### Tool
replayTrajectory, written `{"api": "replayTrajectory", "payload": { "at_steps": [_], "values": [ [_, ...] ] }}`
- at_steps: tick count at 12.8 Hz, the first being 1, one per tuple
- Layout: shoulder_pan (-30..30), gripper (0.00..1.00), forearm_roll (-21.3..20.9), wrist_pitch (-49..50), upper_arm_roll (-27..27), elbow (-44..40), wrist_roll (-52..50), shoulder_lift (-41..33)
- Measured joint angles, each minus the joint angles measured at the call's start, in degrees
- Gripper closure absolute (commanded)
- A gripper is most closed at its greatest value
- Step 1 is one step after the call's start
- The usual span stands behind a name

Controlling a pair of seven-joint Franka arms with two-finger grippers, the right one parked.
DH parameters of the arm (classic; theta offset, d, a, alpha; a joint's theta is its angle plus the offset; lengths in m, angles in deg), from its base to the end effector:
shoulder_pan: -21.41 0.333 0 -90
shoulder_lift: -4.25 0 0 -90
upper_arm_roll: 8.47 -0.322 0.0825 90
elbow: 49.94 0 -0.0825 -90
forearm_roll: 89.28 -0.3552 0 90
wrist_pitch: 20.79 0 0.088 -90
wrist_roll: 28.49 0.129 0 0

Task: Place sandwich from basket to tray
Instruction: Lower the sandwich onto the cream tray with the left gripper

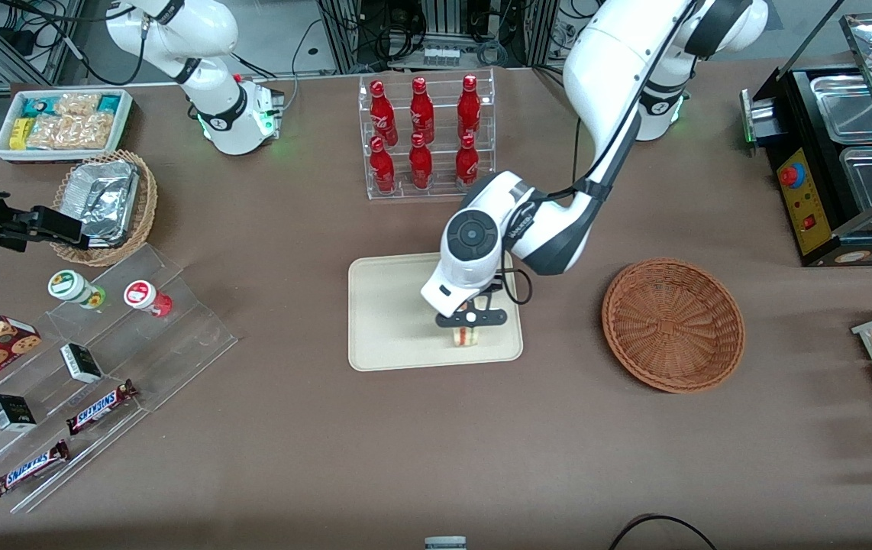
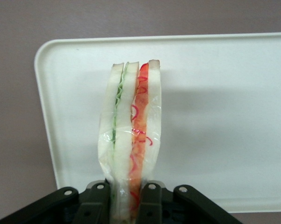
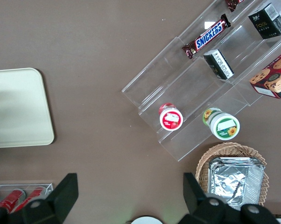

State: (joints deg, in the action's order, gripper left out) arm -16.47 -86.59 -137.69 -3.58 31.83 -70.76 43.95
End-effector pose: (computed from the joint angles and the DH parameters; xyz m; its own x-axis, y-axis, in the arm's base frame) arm 0.5134 -0.4652 0.2790 0.9920 0.0304 -0.1222 0.0327 -0.9993 0.0165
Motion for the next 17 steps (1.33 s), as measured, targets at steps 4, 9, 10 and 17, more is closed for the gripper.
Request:
{"api": "replayTrajectory", "payload": {
  "at_steps": [4, 9, 10, 17],
  "values": [
    [-1.7, 1.00, 0.2, 2.8, 0.8, -6.6, -4.8, 4.6],
    [-3.3, 1.00, 0.2, 3.2, 0.8, -10.8, -6.7, 8.9],
    [-3.5, 1.00, 0.2, 3.2, 0.8, -11.1, -6.9, 9.2],
    [-3.8, 1.00, 0.2, 3.2, 0.8, -11.8, -10.2, 10.0]
  ]
}}
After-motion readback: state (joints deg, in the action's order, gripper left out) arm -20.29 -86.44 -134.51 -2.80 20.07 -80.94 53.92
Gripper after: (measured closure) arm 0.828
